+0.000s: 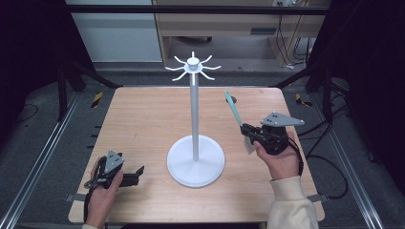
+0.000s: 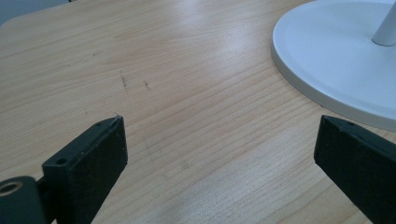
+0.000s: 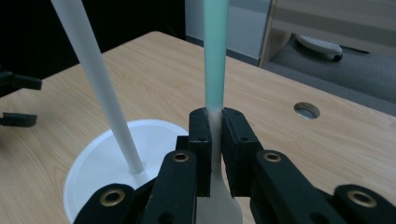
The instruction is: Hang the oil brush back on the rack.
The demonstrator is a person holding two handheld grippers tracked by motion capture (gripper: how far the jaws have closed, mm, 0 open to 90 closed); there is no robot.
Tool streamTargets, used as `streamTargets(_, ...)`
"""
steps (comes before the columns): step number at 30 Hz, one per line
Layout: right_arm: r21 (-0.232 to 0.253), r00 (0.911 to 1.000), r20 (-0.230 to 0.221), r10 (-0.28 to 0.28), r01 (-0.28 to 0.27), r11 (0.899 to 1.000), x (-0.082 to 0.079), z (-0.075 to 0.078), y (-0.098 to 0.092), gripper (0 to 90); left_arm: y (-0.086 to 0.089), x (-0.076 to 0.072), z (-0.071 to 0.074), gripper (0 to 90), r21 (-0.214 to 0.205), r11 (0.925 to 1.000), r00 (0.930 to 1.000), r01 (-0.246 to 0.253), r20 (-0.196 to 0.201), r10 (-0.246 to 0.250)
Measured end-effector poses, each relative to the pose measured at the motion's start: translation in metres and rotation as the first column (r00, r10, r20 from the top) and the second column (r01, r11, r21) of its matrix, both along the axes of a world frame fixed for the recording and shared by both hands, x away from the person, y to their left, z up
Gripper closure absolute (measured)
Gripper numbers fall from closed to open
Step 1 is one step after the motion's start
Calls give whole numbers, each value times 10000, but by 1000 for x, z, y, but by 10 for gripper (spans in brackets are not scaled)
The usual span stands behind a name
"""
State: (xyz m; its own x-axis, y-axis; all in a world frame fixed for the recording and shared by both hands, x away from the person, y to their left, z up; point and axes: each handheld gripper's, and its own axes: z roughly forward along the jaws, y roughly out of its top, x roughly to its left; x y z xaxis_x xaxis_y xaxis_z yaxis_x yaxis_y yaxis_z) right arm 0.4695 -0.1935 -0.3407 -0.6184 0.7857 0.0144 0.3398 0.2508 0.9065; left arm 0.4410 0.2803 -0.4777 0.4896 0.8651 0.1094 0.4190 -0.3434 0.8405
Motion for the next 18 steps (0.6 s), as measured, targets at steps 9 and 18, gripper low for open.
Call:
streamTargets(9, 264, 9967, 814, 55, -77, 9996, -16, 22, 4, 829, 0, 0, 0, 23, -18, 10000, 10000, -11, 11, 11)
streamTargets(18, 531, 9913, 1301, 185, -256, 9983, -27, 35, 6, 829, 0, 0, 1, 23, -35, 10000, 10000, -6, 18, 6)
